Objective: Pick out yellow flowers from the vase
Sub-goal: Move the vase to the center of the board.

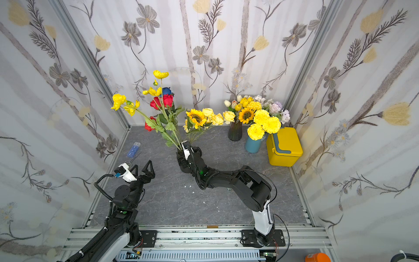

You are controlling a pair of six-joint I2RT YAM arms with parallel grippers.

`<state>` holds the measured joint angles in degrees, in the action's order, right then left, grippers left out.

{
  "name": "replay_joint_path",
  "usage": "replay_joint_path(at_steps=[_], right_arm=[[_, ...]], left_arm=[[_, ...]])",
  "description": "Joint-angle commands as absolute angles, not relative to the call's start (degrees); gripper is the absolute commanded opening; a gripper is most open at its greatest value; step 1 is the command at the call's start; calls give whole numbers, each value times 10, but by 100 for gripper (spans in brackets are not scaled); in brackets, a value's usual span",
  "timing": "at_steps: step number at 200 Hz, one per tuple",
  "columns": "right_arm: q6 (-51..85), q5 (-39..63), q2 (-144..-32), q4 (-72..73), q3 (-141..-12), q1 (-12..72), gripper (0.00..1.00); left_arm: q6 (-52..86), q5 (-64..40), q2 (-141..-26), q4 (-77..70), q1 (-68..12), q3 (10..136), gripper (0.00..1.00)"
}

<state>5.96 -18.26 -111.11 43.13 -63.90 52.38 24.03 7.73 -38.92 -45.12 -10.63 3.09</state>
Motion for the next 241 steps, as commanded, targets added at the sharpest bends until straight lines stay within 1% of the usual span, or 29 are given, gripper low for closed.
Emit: replay_joint_path(at_steps=[1,18,39,64,118,146,170,205,216,241], right_arm=[[64,-185,-1112,438,-644,526,83],[63,-186,-1109,441,-642,526,85],[57,-189,-1104,441,-641,530,89],[54,-202,-1097,440,-636,535,100],[60,-211,-1071,437,-604,539,100],[69,-201,-1034,438,-557,542,100],[72,-196,-997,437,-513,546,100],[82,-184,-939,417,-457,556,100],[86,-175,-920,393,-448,563,98],[86,-170,-866,339,-442,588,89]], left_arm=[[237,83,-388,-461,-106,36,100],[237,83,-388,-460,-107,37,100],[237,83,-388,-459,-106,37,100],[237,82,-388,-458,-106,38,100],[236,58,-396,-436,-106,54,100],[241,17,-377,-368,-107,94,100],[265,4,-344,-298,-122,129,100],[301,-31,-312,-232,-142,159,100],[304,-38,-311,-205,-150,173,100],[298,-36,-294,-151,-157,192,100]])
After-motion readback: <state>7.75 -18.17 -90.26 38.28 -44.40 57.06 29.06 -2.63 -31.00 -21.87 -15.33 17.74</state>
